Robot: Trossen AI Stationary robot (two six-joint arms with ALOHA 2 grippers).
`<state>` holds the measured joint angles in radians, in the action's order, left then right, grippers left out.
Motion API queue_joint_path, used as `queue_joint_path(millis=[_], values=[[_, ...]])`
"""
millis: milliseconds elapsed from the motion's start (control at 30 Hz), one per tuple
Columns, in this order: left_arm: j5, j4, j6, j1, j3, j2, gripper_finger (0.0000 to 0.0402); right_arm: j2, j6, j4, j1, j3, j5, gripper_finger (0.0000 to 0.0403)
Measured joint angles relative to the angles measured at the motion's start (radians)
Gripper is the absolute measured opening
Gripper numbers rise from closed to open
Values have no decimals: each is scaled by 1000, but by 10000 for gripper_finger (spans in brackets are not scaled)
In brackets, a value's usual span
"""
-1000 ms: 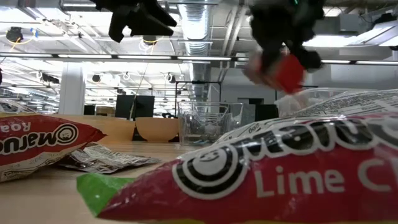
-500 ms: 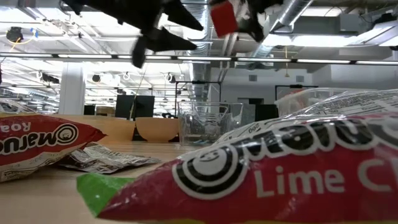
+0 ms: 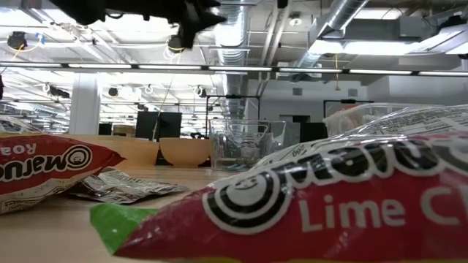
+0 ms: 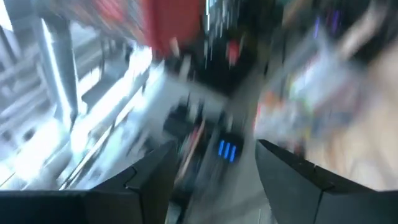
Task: Pick & Place Food Item
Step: Put the red seasoning can into the orange bin
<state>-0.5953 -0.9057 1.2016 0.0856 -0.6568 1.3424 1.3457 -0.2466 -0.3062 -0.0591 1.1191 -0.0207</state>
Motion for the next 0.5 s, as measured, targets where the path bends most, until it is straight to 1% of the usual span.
queue_joint_path(millis=[133, 233, 267, 367, 500], values=[[266, -95, -38, -14, 93, -113, 215, 0, 8, -32, -3, 0, -42, 302], [421, -152, -36, -12, 155, -167, 222, 2, 29, -49, -3, 0, -50, 302], [447, -175, -29, -12, 167, -175, 225, 10, 39, -79, -2, 0, -50, 302], [463, -237, 50, -12, 184, -178, 236, 47, 45, -181, -6, -2, -67, 302], [485, -258, 223, -13, 184, -164, 253, 125, 3, -348, -37, 0, -139, 302]])
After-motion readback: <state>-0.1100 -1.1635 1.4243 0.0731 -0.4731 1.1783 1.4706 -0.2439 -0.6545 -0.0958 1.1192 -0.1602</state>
